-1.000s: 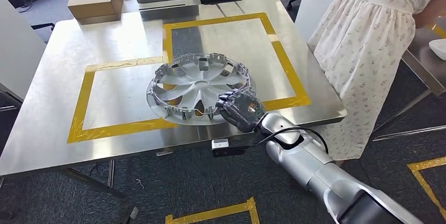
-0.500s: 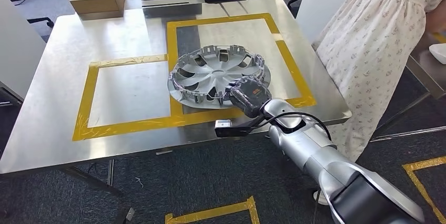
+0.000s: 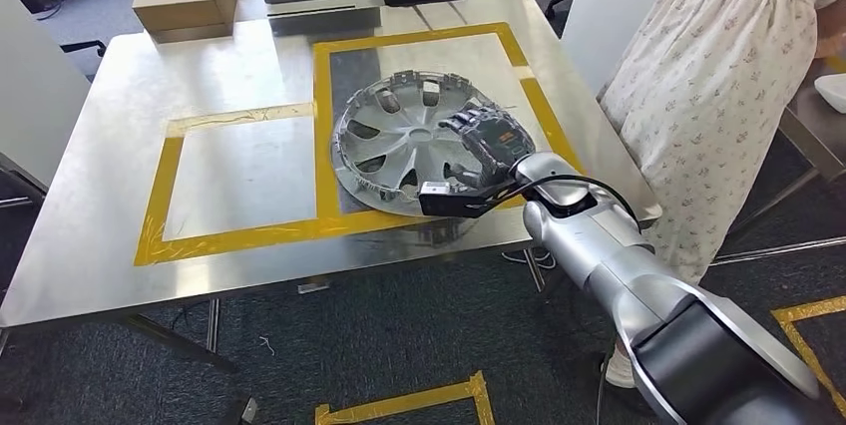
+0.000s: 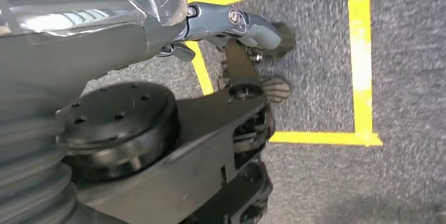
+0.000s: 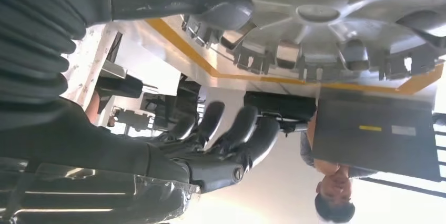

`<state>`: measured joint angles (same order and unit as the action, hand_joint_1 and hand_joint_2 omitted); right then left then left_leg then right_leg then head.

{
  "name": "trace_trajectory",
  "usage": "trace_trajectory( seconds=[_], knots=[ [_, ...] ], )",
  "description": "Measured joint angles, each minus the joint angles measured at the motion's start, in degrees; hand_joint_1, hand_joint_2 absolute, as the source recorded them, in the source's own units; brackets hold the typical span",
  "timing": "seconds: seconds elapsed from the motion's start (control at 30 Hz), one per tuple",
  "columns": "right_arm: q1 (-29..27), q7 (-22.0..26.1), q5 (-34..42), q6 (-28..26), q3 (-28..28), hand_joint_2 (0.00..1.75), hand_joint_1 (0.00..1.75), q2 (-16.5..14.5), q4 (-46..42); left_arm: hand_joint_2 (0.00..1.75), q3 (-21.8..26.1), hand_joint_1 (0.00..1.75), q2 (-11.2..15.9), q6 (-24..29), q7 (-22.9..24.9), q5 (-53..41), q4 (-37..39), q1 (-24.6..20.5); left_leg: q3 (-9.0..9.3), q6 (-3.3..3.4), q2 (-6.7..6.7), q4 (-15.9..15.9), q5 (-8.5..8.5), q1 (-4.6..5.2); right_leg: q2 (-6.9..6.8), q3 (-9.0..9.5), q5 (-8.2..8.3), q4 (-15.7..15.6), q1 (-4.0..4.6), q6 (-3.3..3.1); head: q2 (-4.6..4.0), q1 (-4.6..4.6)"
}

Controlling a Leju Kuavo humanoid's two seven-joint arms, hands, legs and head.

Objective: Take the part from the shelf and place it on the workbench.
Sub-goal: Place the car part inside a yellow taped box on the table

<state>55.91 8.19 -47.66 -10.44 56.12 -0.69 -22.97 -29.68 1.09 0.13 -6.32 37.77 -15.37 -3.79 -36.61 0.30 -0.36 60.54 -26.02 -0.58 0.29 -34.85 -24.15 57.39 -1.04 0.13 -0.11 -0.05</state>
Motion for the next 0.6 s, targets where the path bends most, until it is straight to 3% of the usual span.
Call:
trace_trajectory(
  seconds=[0.1,0.13,0.17,0.2,0.27,0.33,0.43,0.5,0.6],
  knots=[
    [0.5,-0.1,-0.2,0.0,-0.4,0.00,0.00,-0.4,0.2,0.00,0.0,0.00,0.0,0.1,1.1,0.5,0.3,0.1,-4.69,-0.90,0.05,10.3,-4.91,-0.31,0.03,0.08,0.02,0.0,-0.12,-0.41,0.00,-0.05],
    [0.4,-0.1,-0.3,0.0,-0.5,0.00,0.00,-0.4,0.2,0.00,0.0,0.00,0.0,0.2,1.3,0.5,0.4,0.1,-5.90,-1.06,0.05,12.8,-5.54,-0.40,0.03,0.09,0.01,0.0,-0.10,-0.42,0.00,-0.05],
    [0.4,-0.1,-0.3,0.0,-0.6,0.00,0.00,-0.5,0.3,0.00,0.0,0.00,0.0,0.3,1.5,0.5,0.5,0.2,-6.18,-1.14,0.07,13.3,-5.12,-0.47,0.03,0.11,0.00,0.0,-0.10,-0.43,0.00,-0.05],
    [0.4,-0.1,-0.4,0.0,-0.8,0.00,0.00,-0.5,0.3,0.00,0.0,0.00,0.0,0.5,1.5,0.5,0.6,0.2,-5.25,-1.12,0.09,11.4,-3.69,-0.54,0.06,0.16,0.00,0.0,-0.11,-0.42,0.00,-0.05],
    [0.5,-0.1,-0.4,-0.1,-1.3,0.00,0.00,-0.7,0.4,0.00,0.0,0.00,0.1,0.7,1.6,0.4,0.7,0.2,-1.18,-0.85,0.16,3.6,-0.14,-0.55,0.14,0.27,-0.01,0.0,-0.07,-0.35,0.00,-0.05],
    [0.6,-0.2,-0.4,-0.1,-1.6,0.00,0.00,-0.8,0.4,0.00,0.0,0.00,0.1,0.8,1.6,0.4,0.7,0.1,1.73,-0.36,0.14,-1.8,1.28,-0.30,0.20,0.12,0.08,0.0,0.20,-0.02,0.00,-0.03],
    [0.7,-0.2,-0.3,-0.2,-1.8,0.00,0.00,-0.9,0.4,0.00,0.0,0.00,0.1,0.9,1.7,0.1,0.8,0.1,2.11,0.69,0.09,-2.7,1.39,-0.02,0.19,-0.23,0.26,-0.1,0.18,0.98,0.00,-0.02],
    [0.7,-0.2,-0.2,-0.5,-2.2,0.00,0.00,-0.9,0.4,0.00,0.0,0.00,0.1,1.1,1.7,-0.1,0.9,0.0,2.33,1.62,0.19,-3.3,1.85,-0.17,0.14,-1.30,-0.84,1.9,0.13,1.19,0.00,0.04],
    [0.1,0.6,2.6,-2.6,-3.7,0.00,0.00,-0.8,0.2,0.00,-0.1,0.00,0.0,1.8,1.9,-0.4,0.9,-0.1,2.35,2.31,0.27,-3.6,2.13,-0.12,0.11,-6.27,-5.11,12.5,0.13,0.66,0.00,0.07]
  ],
)
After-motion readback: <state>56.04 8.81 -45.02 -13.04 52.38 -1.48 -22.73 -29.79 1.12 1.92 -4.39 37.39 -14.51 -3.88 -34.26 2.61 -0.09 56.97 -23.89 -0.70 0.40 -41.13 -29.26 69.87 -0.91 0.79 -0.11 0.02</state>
